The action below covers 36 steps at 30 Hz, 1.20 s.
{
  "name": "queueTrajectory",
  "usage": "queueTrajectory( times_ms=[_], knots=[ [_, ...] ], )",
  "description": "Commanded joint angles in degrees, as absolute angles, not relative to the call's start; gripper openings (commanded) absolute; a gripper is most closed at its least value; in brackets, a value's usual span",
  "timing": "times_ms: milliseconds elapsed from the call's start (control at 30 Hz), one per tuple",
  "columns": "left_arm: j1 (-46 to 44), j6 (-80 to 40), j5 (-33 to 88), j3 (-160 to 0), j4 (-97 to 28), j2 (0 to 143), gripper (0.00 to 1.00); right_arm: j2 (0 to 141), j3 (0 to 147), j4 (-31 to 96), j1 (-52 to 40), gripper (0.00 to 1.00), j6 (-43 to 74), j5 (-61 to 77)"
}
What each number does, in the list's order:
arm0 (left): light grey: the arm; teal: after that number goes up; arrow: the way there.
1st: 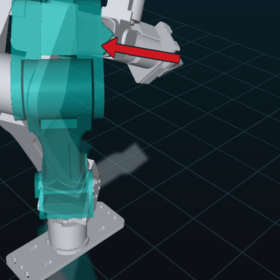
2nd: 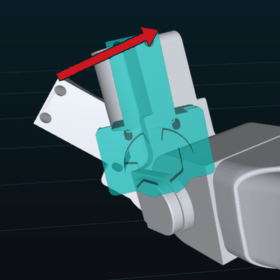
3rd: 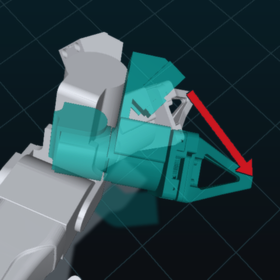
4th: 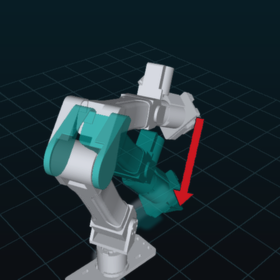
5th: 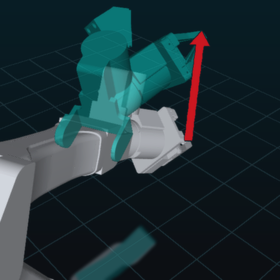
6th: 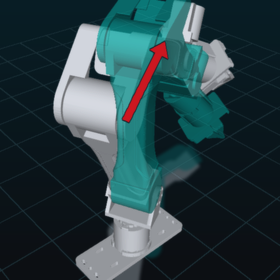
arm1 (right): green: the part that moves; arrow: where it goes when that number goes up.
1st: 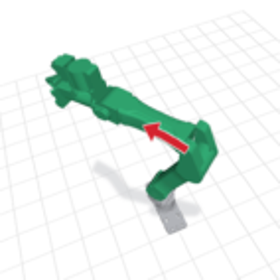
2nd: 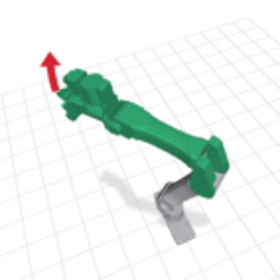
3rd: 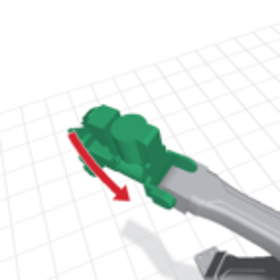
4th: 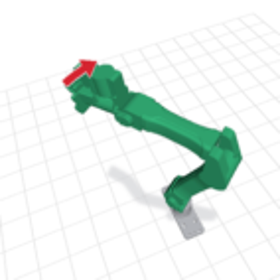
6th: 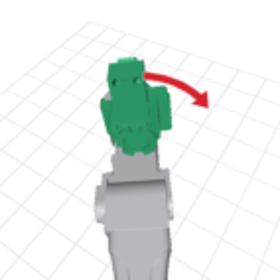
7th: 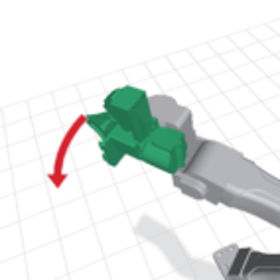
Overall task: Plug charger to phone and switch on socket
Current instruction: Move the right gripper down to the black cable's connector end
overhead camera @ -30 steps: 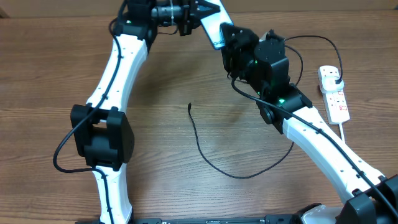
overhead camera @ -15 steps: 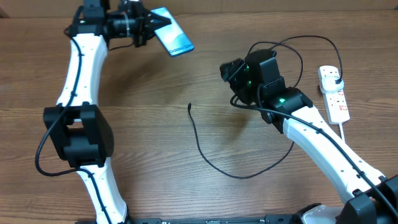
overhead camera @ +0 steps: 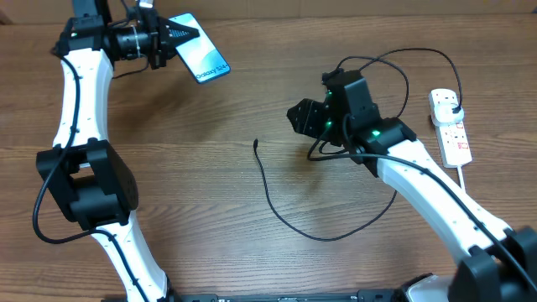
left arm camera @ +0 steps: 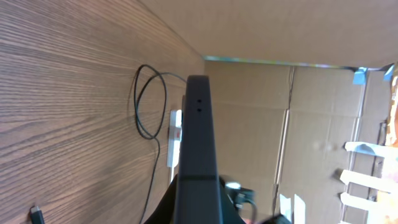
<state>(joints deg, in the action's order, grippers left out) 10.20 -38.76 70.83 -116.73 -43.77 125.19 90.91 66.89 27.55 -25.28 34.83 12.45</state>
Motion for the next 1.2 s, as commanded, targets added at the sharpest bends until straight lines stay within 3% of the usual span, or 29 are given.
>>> queueTrajectory(
  times_ms=[0,367,467,1167],
  knots=[
    [11.2,-37.2,74.6,-117.2,-43.7,125.4,0.04,95.0,68.1,26.6,-25.7,0.51,32.4,16.9],
    [11.4,-37.2,74.7,-117.2,-43.7,125.4,0.04,109.7,80.5,33.2,-31.0,0.5,26.8,17.5],
    [13.1,-37.2,74.9,-117.2,-43.5,125.4,0.04,114.7,83.5,35.1,-32.8,0.45,25.4,16.3],
    [15.7,-35.9,75.0,-117.2,-43.7,125.4,0.04,120.9,83.6,32.3,-36.0,0.44,25.3,19.0]
  ],
)
